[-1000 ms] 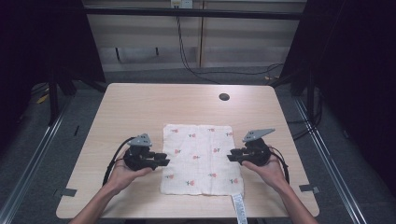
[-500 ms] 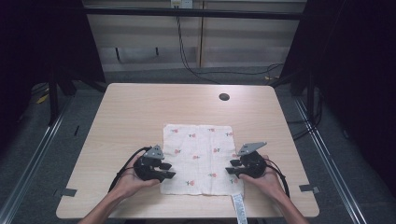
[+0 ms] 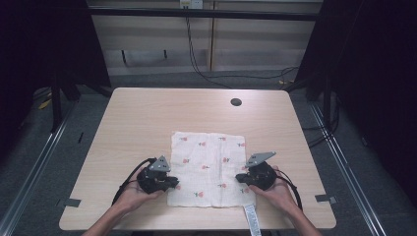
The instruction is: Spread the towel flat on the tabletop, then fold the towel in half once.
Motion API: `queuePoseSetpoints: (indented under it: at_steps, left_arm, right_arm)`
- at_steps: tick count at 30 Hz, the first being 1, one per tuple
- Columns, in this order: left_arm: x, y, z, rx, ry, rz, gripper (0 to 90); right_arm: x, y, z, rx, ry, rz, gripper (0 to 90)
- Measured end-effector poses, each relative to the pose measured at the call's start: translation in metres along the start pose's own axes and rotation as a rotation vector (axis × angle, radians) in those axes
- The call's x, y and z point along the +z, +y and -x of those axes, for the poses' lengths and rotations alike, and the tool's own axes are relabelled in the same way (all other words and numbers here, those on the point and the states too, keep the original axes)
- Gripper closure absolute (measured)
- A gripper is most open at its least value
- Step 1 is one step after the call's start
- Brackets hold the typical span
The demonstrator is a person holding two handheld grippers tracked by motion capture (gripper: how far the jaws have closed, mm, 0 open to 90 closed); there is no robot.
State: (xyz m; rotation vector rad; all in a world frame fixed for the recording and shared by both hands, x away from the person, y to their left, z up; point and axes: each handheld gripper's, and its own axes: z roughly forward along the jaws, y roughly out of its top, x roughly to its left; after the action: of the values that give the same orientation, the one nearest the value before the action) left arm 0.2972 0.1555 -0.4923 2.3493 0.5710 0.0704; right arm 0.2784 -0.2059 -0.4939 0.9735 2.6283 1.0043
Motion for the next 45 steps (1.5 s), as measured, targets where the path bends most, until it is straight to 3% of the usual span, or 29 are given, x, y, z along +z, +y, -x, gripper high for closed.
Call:
queuePoseSetpoints:
  at_steps: [2,12,13,17,22,26,27,28,29,30,33,36,40,45]
  left_arm:
    - [-0.003,-0.003,0.001,0.014,-0.007,-0.013,88.1]
    - [-0.018,-0.021,0.009,-0.018,-0.037,-0.008,89.2]
    - [-0.019,-0.022,0.01,-0.014,-0.043,-0.012,89.3]
    - [-0.022,-0.025,0.014,0.005,-0.053,-0.026,89.3]
    - [-0.022,-0.025,0.019,-0.019,-0.074,-0.026,89.6]
    - [-0.027,-0.033,0.024,-0.014,-0.095,-0.027,89.2]
    - [-0.028,-0.035,0.024,-0.034,-0.095,-0.01,88.7]
    - [-0.029,-0.036,0.023,-0.025,-0.101,-0.015,86.5]
    - [-0.029,-0.036,0.022,-0.04,-0.104,0.003,80.6]
    - [-0.029,-0.035,0.02,-0.048,-0.102,0.012,80.6]
    - [-0.032,-0.031,0.019,-0.049,-0.1,0.035,65.7]
    - [-0.038,-0.029,0.012,-0.086,-0.095,0.081,47.2]
    - [-0.043,-0.028,-0.001,-0.134,-0.074,0.101,42.6]
    - [-0.051,-0.012,-0.023,-0.139,-0.017,0.135,42.3]
  right_arm:
    - [0.001,0.001,-0.003,0.002,0.017,-0.003,88.4]
    - [0.0,0.0,-0.016,-0.028,0.066,-0.015,88.7]
    - [-0.001,-0.001,-0.018,-0.013,0.074,-0.021,88.8]
    - [-0.006,-0.004,-0.026,-0.035,0.087,-0.041,88.7]
    - [-0.01,-0.01,-0.03,-0.028,0.106,-0.04,88.8]
    - [-0.011,-0.012,-0.035,-0.046,0.115,-0.041,88.5]
    - [-0.012,-0.012,-0.037,-0.053,0.122,-0.045,88.1]
    - [-0.012,-0.013,-0.038,-0.057,0.119,-0.039,85.2]
    - [-0.012,-0.013,-0.036,-0.051,0.133,-0.028,77.6]
    - [-0.012,-0.013,-0.036,-0.051,0.133,-0.028,77.6]
    - [-0.019,-0.009,-0.033,-0.022,0.146,0.048,69.0]
    - [-0.026,-0.003,-0.027,0.001,0.108,0.083,62.9]
    - [-0.026,0.003,-0.011,0.025,0.064,0.083,57.7]
    - [-0.027,0.015,0.012,0.057,0.009,0.109,57.7]
